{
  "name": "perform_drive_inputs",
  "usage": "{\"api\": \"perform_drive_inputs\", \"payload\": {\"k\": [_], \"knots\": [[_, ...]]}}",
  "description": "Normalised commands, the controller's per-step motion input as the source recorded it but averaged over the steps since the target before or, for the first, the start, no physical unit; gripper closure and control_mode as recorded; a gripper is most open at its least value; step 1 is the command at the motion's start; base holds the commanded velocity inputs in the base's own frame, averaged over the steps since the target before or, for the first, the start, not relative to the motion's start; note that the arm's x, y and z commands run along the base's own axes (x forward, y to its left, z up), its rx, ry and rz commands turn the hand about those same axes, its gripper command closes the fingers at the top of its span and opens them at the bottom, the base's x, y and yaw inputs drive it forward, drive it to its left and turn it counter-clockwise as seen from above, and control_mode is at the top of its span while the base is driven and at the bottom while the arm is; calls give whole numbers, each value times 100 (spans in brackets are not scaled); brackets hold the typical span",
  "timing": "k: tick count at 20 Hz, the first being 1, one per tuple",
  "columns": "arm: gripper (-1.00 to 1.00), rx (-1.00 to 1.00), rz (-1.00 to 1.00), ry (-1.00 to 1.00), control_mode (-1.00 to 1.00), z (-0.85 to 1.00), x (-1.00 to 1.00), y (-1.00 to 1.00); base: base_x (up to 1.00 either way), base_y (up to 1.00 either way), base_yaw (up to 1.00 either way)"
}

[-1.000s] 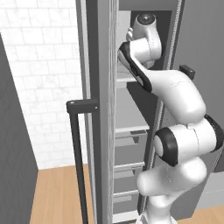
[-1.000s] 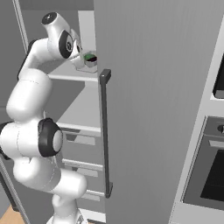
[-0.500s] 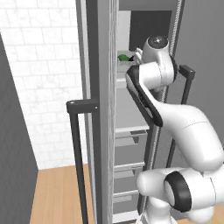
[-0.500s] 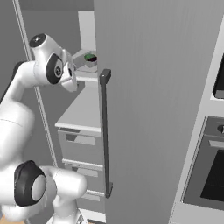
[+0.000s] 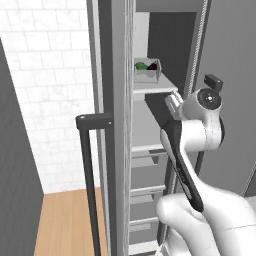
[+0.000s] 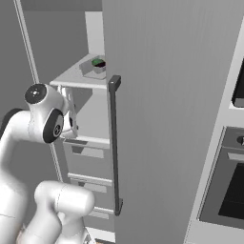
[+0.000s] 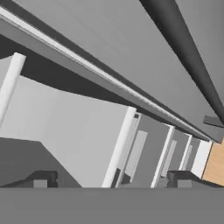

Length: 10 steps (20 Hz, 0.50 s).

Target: Take the meat container that has the shrimp and place it on the second highest rack of the freezer. Then take the vegetable container that has the broccoli and eggplant and place it on the highest rack of the freezer.

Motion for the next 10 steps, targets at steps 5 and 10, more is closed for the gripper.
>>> {"api": "perform_drive_inputs", "payload": {"k": [5, 10], "knots": [[-100, 16, 0, 0, -100, -15, -64, 12, 0, 0, 0], [-100, 2, -2, 0, -100, 5, -51, -1, 0, 0, 0]]}}
